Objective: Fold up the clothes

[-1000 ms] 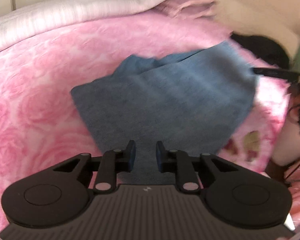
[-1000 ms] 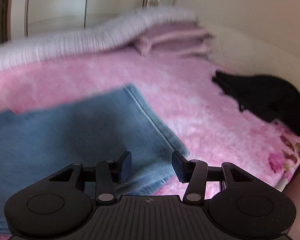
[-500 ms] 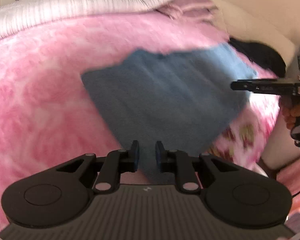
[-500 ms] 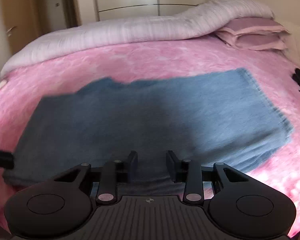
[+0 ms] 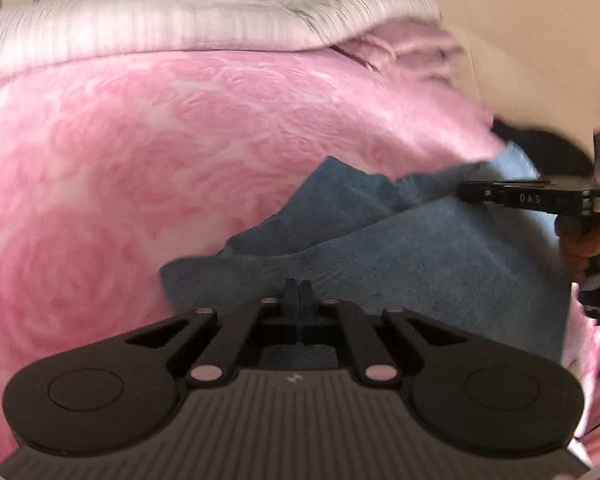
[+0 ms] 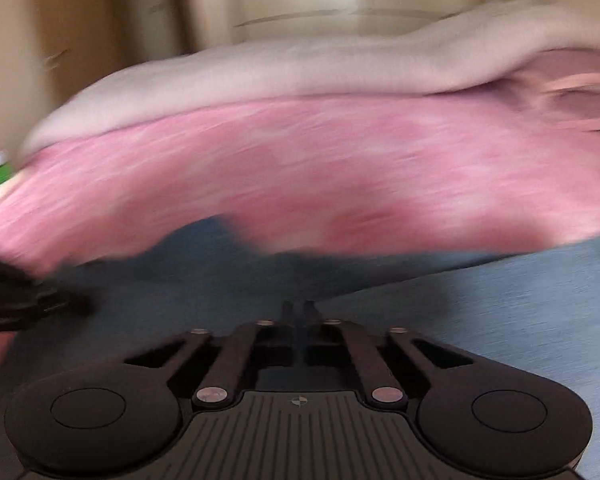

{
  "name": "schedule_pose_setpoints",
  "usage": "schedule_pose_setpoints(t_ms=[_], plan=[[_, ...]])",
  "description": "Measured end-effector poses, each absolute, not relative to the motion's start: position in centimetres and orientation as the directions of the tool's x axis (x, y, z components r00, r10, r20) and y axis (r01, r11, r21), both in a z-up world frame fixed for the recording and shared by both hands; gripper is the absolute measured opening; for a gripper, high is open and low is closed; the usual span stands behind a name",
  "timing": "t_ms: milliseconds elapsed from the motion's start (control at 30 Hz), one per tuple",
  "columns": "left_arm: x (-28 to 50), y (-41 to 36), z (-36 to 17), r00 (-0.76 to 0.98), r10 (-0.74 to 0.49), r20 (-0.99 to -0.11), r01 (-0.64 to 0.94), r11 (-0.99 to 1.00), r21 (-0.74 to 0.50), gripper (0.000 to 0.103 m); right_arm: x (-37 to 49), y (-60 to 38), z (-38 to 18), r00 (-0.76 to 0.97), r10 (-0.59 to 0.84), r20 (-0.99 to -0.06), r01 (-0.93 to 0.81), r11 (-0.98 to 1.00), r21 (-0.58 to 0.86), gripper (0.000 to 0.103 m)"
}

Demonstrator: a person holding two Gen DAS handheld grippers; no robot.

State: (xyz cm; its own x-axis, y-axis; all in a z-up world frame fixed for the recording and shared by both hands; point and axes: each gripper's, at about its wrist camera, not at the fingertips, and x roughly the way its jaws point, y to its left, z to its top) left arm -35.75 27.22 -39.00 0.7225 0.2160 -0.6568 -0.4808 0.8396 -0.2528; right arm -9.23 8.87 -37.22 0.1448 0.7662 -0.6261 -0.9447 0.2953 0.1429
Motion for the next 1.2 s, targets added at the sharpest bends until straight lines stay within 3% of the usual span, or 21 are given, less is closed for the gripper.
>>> schedule_pose_setpoints(t_ms=[200,300,433,467,533,700,867,967,1200], plan=[[-37.9,27.6,-38.0,0.738,0.268,-0.620,-0.549,0.772,-0.319,0.002,-4.8,4.4,-35.6,0.293,0.761,-0.578,-0.858,0.476,0.191,0.000],[-39.2,26.5,-36.8,0.741,0.300,-0.601,-0.569,0.755,-0.325,0.003,-5.7,1.6,-34.1,0.368,0.739,-0.564,-0.833,0.531,0.152,0.000],[-40.4,23.3,-36.4,0.749,0.255,-0.611,-0.532,0.781,-0.326,0.003,-8.0,-1.4,-34.6,0.437,0.684,-0.584,-0.810,0.581,0.075,0.008],[-40.5,22.2,-36.5,0.756,0.224,-0.616,-0.506,0.797,-0.331,0.003,-8.6,-1.9,-35.3,0.445,0.664,-0.601,-0.809,0.586,0.047,0.013],[-40.8,19.7,-36.9,0.738,0.187,-0.648,-0.471,0.831,-0.296,0.004,-9.7,-2.9,-37.1,0.455,0.636,-0.623,-0.821,0.571,-0.018,0.014],[-42.2,16.0,-36.6,0.687,0.239,-0.686,-0.500,0.841,-0.208,0.004,-10.6,-3.6,-35.5,0.462,0.626,-0.628,-0.792,0.610,0.026,0.014],[-42.5,15.4,-36.8,0.657,0.252,-0.711,-0.538,0.817,-0.208,0.005,-14.0,-3.7,-36.3,0.403,0.651,-0.643,-0.831,0.555,0.041,0.020],[-42.1,15.2,-37.1,0.639,0.267,-0.721,-0.552,0.812,-0.188,0.006,-15.8,-3.5,-38.0,0.462,0.644,-0.609,-0.829,0.557,-0.039,0.021],[-42.6,15.5,-37.4,0.643,0.265,-0.718,-0.571,0.791,-0.219,0.007,-16.1,-2.0,-37.6,0.480,0.576,-0.661,-0.810,0.580,-0.083,0.021]])
